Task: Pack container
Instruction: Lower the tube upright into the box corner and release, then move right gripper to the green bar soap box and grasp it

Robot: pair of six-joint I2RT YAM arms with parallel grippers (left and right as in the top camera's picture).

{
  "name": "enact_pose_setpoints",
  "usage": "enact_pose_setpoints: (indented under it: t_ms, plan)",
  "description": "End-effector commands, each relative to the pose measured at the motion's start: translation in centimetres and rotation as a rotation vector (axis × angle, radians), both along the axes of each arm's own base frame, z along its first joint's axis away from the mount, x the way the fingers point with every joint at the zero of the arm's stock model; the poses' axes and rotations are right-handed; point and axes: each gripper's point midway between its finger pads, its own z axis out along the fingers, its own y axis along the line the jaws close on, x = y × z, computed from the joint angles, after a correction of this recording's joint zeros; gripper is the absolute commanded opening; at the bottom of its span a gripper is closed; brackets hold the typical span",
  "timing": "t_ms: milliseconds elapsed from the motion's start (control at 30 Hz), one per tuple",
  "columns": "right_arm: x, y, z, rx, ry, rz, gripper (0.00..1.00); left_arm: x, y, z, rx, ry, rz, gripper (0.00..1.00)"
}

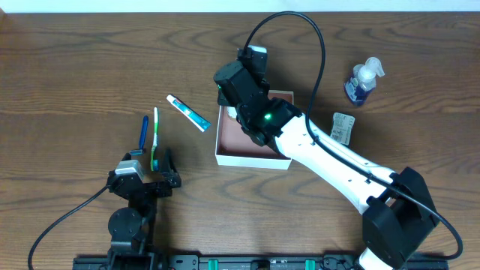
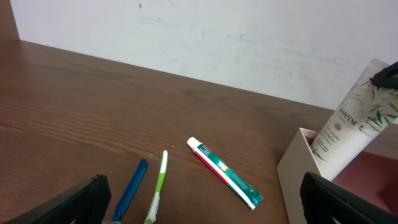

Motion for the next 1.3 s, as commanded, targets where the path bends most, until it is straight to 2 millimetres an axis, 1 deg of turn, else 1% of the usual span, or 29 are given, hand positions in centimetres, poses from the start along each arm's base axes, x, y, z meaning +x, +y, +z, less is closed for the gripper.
enact_pose_setpoints:
  t_ms: [0, 33, 67, 100, 133, 167, 233, 300, 367, 400, 467, 533, 600, 667, 700, 767, 800, 833, 900, 933, 967, 1000, 1033, 1100, 1167, 1200, 1267]
  plan:
    - [-0.2, 0.3, -0.4, 0.014, 0.015, -0.017, 0.05, -0.1, 0.2, -1.9, 0.025, 0.059, 0.007, 0.98]
    - [-0.2, 0.3, -0.3, 0.016, 0.013, -0.017, 0.17, -0.1, 0.2, -1.9, 0.025, 0.059, 0.007, 0.98]
    - [-0.2, 0.3, -0.3, 0.017, 0.012, -0.017, 0.33, -0.1, 0.2, -1.9, 0.025, 0.059, 0.007, 0.98]
    - [-0.2, 0.3, -0.3, 0.017, 0.011, -0.016, 0.44, -0.1, 0.2, -1.9, 0.025, 0.059, 0.007, 0.98]
    - [-0.2, 0.4, -0.3, 0.018, 0.01, -0.015, 0.5, -0.1, 0.2, -1.9, 0.025, 0.059, 0.007, 0.98]
    - [-0.2, 0.4, -0.2, 0.017, 0.01, -0.01, 0.54, -0.1, 0.2, -1.9, 0.025, 0.059, 0.007, 0.98]
    - [-0.3, 0.7, -0.2, 0.017, 0.013, 0.013, 0.6, -0.1, 0.2, -1.9, 0.025, 0.059, 0.007, 0.98]
    - [-0.4, 1.1, -0.1, 0.026, 0.018, 0.031, 0.63, -0.1, 0.2, -1.9, 0.025, 0.059, 0.007, 0.98]
    - [-0.4, 1.4, 0.6, 0.02, 0.005, 0.06, 0.63, -0.1, 0.2, -1.9, 0.025, 0.059, 0.007, 0.98]
    - [-0.4, 1.5, 1.3, 0.014, -0.007, 0.071, 0.64, -0.1, 0.2, -1.9, 0.025, 0.059, 0.007, 0.98]
    - [-0.4, 1.7, 3.0, -0.003, -0.036, 0.098, 0.66, -0.1, 0.2, -1.9, 0.025, 0.059, 0.007, 0.98]
    - [-0.5, 1.6, 5.1, -0.021, -0.062, 0.121, 0.68, -0.1, 0.2, -1.9, 0.025, 0.059, 0.007, 0.98]
    - [-0.8, 1.2, 7.7, -0.043, -0.088, 0.14, 0.72, -0.1, 0.2, -1.9, 0.025, 0.059, 0.007, 0.98]
    - [-1.2, 0.4, 10.3, -0.056, -0.109, 0.142, 0.76, -0.1, 0.2, -1.9, 0.025, 0.059, 0.007, 0.98]
    - [-1.4, -0.3, 11.7, -0.061, -0.118, 0.137, 0.78, -0.1, 0.2, -1.9, 0.025, 0.059, 0.007, 0.98]
    - [-2.0, -2.3, 14.2, -0.069, -0.124, 0.107, 0.81, -0.1, 0.2, -1.9, 0.025, 0.059, 0.007, 0.98]
    - [-2.3, -3.4, 15.1, -0.076, -0.122, 0.091, 0.81, -0.1, 0.2, -1.9, 0.025, 0.059, 0.007, 0.98]
    - [-2.6, -5.0, 15.9, -0.088, -0.114, 0.069, 0.83, -0.1, 0.2, -1.9, 0.025, 0.059, 0.007, 0.98]
    - [-3.0, -7.9, 16.5, -0.109, -0.092, 0.023, 0.84, -0.1, 0.2, -1.9, 0.025, 0.059, 0.007, 0.98]
    - [-3.3, -9.8, 16.6, -0.122, -0.072, -0.007, 0.85, -0.1, 0.2, -1.9, 0.025, 0.059, 0.007, 0.98]
    - [-3.5, -12.1, 16.3, -0.134, -0.033, -0.054, 0.85, -0.1, 0.2, -1.9, 0.025, 0.059, 0.007, 0.98]
    - [-3.7, -13.8, 15.8, -0.144, 0.001, -0.091, 0.85, -0.1, 0.2, -1.9, 0.025, 0.059, 0.007, 0.98]
    - [-4.0, -15.8, 15.1, -0.16, 0.048, -0.137, 0.86, -0.1, 0.2, -1.9, 0.025, 0.059, 0.007, 0.98]
    - [-4.6, -19.2, 13.3, -0.195, 0.149, -0.201, 0.86, -0.1, 0.2, -1.9, 0.025, 0.059, 0.007, 0.98]
    - [-5.0, -21.7, 11.1, -0.212, 0.252, -0.238, 0.87, -0.1, 0.2, -1.9, 0.025, 0.059, 0.007, 0.98]
    - [-5.3, -22.6, 10.0, -0.217, 0.297, -0.246, 0.87, -0.1, 0.2, -1.9, 0.025, 0.059, 0.007, 0.98]
    - [-5.4, -23.6, 8.0, -0.221, 0.366, -0.236, 0.87, -0.1, 0.2, -1.9, 0.025, 0.059, 0.007, 0.98]
